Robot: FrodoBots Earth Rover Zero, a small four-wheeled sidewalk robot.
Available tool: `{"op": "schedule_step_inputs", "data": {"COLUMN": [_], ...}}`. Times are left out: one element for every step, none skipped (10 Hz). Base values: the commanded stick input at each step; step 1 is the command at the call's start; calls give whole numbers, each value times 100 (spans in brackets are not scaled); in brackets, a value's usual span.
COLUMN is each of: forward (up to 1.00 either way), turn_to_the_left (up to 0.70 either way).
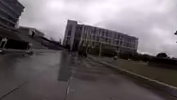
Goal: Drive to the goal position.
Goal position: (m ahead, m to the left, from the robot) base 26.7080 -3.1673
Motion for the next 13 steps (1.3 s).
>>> {"op": "schedule_step_inputs", "data": {"forward": [100,100,100,100,100,100,100,100,100,100,100,100,100], "turn_to_the_left": [0,0,0,0,26,36,19,2,2,1,0,0,0]}}
